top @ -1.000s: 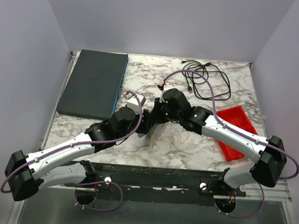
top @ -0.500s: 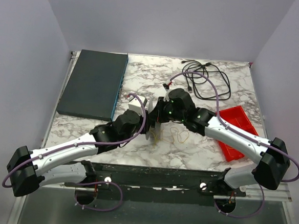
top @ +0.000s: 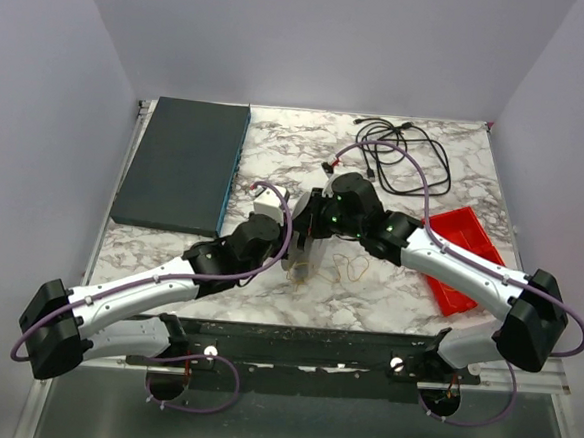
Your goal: Wrap the cables
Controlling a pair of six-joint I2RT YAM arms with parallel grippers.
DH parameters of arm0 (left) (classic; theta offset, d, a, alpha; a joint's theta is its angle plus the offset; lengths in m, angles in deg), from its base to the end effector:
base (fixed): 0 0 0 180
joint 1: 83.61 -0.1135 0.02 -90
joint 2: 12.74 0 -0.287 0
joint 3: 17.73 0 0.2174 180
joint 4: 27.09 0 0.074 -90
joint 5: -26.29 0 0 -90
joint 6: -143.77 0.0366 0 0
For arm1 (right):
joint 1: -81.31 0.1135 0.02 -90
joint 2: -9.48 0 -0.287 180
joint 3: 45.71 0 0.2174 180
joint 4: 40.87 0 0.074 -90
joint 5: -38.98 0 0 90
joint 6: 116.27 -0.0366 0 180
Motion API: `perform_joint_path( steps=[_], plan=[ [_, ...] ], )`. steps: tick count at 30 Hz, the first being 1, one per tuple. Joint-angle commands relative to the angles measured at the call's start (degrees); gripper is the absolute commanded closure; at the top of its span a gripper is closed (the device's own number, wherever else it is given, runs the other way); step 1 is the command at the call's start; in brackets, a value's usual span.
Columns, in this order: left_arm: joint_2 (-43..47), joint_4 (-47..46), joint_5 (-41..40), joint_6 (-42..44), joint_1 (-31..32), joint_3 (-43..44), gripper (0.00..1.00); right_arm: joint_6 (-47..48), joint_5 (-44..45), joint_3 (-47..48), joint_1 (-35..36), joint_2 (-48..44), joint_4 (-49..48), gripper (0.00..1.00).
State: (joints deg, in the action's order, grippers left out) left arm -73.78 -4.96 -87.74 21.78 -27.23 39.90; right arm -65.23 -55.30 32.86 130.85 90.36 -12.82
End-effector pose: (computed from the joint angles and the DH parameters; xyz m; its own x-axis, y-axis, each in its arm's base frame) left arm 0.1204 -0.1541 0.3054 -0.4976 -0.1255 -0.8583 0.3461 0.8786 -0.3291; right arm 0.1842 0.2202 0.3323 -0.7584 0.0770 -0.6472 -0.4162 0.7069 0.5719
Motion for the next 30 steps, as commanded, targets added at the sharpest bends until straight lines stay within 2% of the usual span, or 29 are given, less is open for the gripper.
perform_joint_path(
  steps=[1, 9, 15, 16, 19, 22, 26, 30],
  plan=[
    [-1.5, -1.8, -0.8, -1.1, 0.6, 2.4, 1.00, -0.6, -4.5, -1.6, 0.8, -1.4, 0.9, 0.99],
    [-3.8, 0.4, -3.7, -0.9, 2.1, 4.9, 1.00, -0.2, -2.2, -1.8, 0.8, -2.7, 1.7, 0.99],
    [-3.9, 1.4, -2.1, -0.8, 2.2, 5.9, 1.00, 0.9, 0.4, -1.2, 0.7, -3.7, 4.2, 0.97],
    [-4.0, 2.3, -2.1, -0.9, 2.2, 6.7, 1.00, 1.1, 1.2, -1.1, 0.7, -4.6, 4.7, 0.92],
    [-4.8, 4.2, -2.5, -0.4, 2.2, 8.8, 1.00, 2.2, 3.8, 0.2, 0.7, -8.0, 7.8, 0.65],
    [-5.8, 5.0, -1.8, 0.4, 2.2, 10.8, 0.96, 2.8, 8.5, 1.7, 0.7, -12.4, 14.4, 0.48],
    [-6.7, 5.5, -1.1, 0.6, 2.2, 12.1, 0.89, 0.7, 13.4, -2.5, 0.7, -21.3, 23.4, 0.42],
    [-7.1, 6.1, -0.2, 1.0, 2.2, 13.3, 0.85, -7.8, 18.3, -10.4, 0.7, -30.3, 33.1, 0.43]
  ],
)
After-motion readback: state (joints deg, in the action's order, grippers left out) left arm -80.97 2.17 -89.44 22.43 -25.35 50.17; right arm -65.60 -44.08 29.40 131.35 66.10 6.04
